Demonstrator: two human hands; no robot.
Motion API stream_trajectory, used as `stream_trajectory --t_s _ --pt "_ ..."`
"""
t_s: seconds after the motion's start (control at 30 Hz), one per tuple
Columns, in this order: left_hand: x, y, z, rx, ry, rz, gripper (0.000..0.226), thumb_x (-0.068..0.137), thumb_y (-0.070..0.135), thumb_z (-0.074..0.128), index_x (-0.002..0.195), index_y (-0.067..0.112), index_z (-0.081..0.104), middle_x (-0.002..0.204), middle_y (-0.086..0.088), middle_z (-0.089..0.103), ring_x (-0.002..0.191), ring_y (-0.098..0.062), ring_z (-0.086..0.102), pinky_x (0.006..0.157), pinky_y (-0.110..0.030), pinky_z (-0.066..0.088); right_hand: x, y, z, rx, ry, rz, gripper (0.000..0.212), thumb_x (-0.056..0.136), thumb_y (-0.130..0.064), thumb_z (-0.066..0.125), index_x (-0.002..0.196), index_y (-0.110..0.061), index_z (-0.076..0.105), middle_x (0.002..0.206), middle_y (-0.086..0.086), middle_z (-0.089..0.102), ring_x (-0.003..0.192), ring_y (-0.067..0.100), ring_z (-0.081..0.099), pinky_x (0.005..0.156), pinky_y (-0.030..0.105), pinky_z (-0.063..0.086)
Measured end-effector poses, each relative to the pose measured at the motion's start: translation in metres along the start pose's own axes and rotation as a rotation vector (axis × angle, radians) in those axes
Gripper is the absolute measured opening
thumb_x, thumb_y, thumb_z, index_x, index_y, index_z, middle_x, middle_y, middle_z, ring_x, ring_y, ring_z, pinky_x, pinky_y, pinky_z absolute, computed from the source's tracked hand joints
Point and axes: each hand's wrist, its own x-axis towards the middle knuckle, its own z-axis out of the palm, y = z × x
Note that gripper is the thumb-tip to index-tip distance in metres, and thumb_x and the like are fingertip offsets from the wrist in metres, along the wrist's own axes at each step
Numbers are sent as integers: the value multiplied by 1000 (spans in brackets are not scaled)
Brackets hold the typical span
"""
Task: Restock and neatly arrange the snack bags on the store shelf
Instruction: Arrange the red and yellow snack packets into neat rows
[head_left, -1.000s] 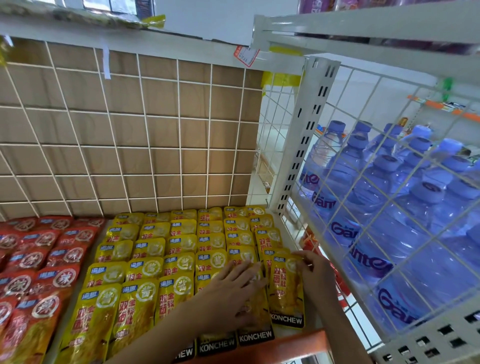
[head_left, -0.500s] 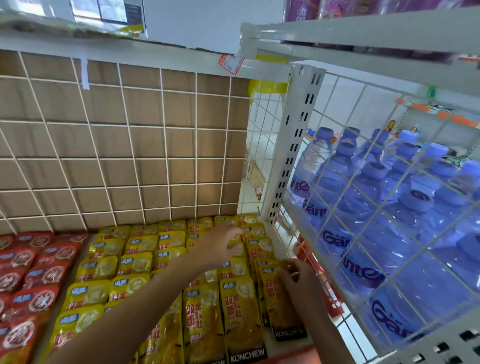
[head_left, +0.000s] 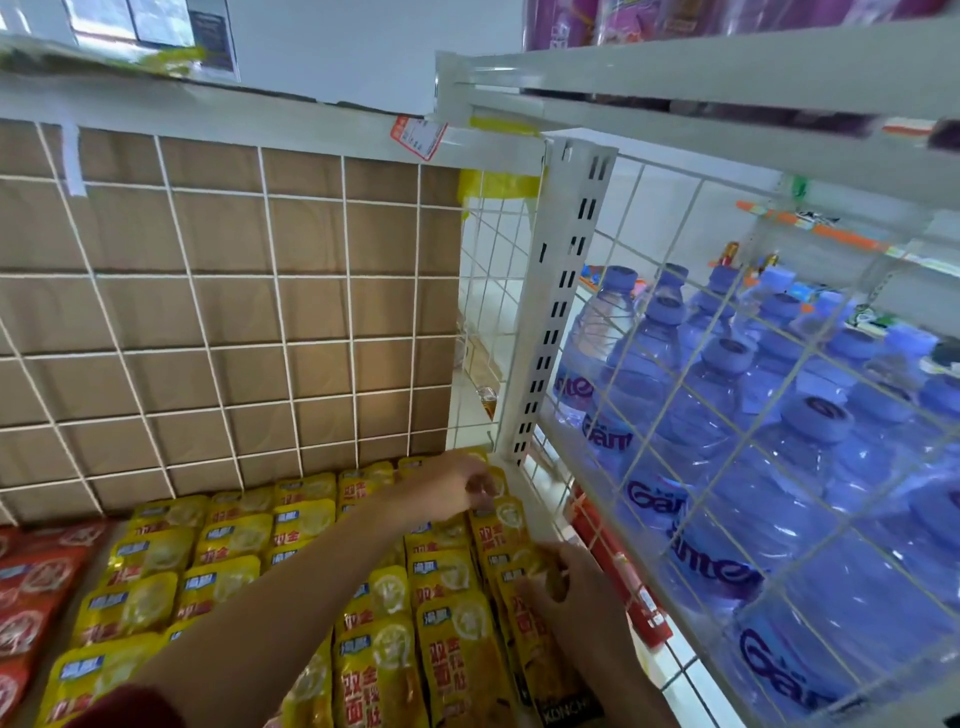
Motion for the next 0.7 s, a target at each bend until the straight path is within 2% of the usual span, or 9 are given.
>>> stream_trajectory --t_s 0.17,0.23,0.33,0.53,0.6,0.7 --pt "6 -6 1 -11 -66 15 24 85 22 66 108 14 65 98 -2 59 87 -7 48 57 -5 31 1 0 5 25 30 5 49 76 -40 72 120 -28 55 113 -10 56 101 6 55 84 27 47" --pt "5 -7 1 -22 -81 4 24 84 19 66 107 14 65 106 -3 61 89 -8 50 66 -15 37 1 -1 7 28 38 7 49 76 -39 72 120 -28 56 114 -9 56 103 7 54 86 28 47" --pt "6 -10 2 -53 -84 -7 20 85 17 66 105 14 64 103 -2 61 91 -10 52 72 -20 37 2 -4 8 26 48 12 47 78 -37 71 121 -27 54 115 -8 56 106 9 53 88 28 46" --pt "-3 -8 4 -20 34 105 12 85 17 64 97 15 63 90 5 55 82 -10 50 62 -17 36 3 -10 9 60 65 22 44 79 -32 70 120 -27 55 113 -10 56 105 8 53 90 29 45" --pt "-7 -6 6 7 29 145 12 84 18 65 96 16 63 90 5 57 80 -9 49 68 -22 40 2 -11 9 75 69 34 42 80 -31 70 119 -27 55 112 -10 55 105 8 53 90 28 45" --pt "-11 -5 8 31 31 173 12 84 18 65 96 16 63 95 -1 62 80 -9 51 71 -23 40 2 -13 9 99 79 49 42 80 -30 70 119 -26 55 112 -10 55 105 9 53 90 27 44"
